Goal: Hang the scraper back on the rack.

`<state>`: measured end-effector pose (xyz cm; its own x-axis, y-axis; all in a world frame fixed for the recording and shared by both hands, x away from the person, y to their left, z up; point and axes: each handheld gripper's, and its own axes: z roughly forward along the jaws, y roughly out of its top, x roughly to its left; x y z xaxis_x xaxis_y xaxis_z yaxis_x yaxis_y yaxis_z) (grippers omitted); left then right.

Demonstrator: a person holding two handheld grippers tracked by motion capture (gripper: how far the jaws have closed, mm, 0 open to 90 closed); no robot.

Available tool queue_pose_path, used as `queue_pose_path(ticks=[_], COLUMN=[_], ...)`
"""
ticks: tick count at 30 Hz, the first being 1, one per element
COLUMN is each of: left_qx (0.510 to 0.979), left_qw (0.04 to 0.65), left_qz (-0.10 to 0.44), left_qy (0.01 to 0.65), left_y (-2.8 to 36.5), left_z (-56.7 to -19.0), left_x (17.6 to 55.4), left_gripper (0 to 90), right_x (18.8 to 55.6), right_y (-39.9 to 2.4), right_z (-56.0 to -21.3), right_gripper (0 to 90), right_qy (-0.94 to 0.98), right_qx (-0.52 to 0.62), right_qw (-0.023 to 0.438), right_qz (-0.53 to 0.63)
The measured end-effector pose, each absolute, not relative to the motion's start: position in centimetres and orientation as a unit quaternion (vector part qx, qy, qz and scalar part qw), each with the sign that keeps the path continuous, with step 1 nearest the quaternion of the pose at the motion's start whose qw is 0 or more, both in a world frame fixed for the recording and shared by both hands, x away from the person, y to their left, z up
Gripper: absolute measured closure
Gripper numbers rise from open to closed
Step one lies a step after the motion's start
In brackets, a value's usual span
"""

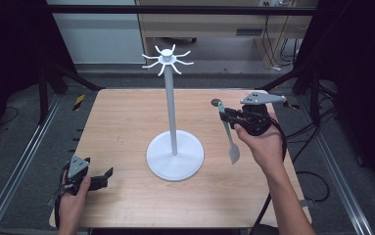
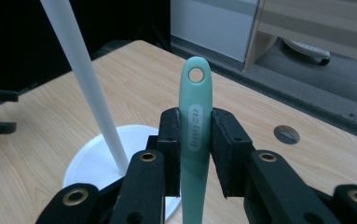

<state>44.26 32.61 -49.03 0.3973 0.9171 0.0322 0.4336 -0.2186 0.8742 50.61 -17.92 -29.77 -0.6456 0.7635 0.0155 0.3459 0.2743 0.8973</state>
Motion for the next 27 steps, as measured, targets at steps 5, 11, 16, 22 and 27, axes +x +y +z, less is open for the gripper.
queue_pose_path(ticks=[5,11,16,22,27], left_qx=[0.726,0.726,0.726,0.726,0.725], left_qw=[0.416,0.416,0.416,0.417,0.418], left_qz=[0.29,0.29,0.29,0.29,0.289], left_qy=[0.465,0.465,0.465,0.464,0.465], left_y=[32.6,32.6,32.6,32.6,32.6], left_z=[-49.0,-49.0,-49.0,-49.0,-49.0], left_x=[44.3,44.3,44.3,44.3,44.2], left_gripper=[2.7,2.7,2.8,2.8,2.8], right_x=[50.3,50.1,49.9,49.8,49.6], right_y=[-17.4,-16.6,-16.0,-15.2,-14.7], right_z=[-28.8,-27.6,-26.6,-25.6,-24.9], right_gripper=[74.3,74.4,74.3,74.3,74.3], right_qy=[0.761,0.757,0.751,0.749,0.746], right_qx=[0.354,0.341,0.336,0.326,0.321], right_qw=[0.225,0.235,0.232,0.238,0.239], right_qz=[0.495,0.505,0.519,0.526,0.533])
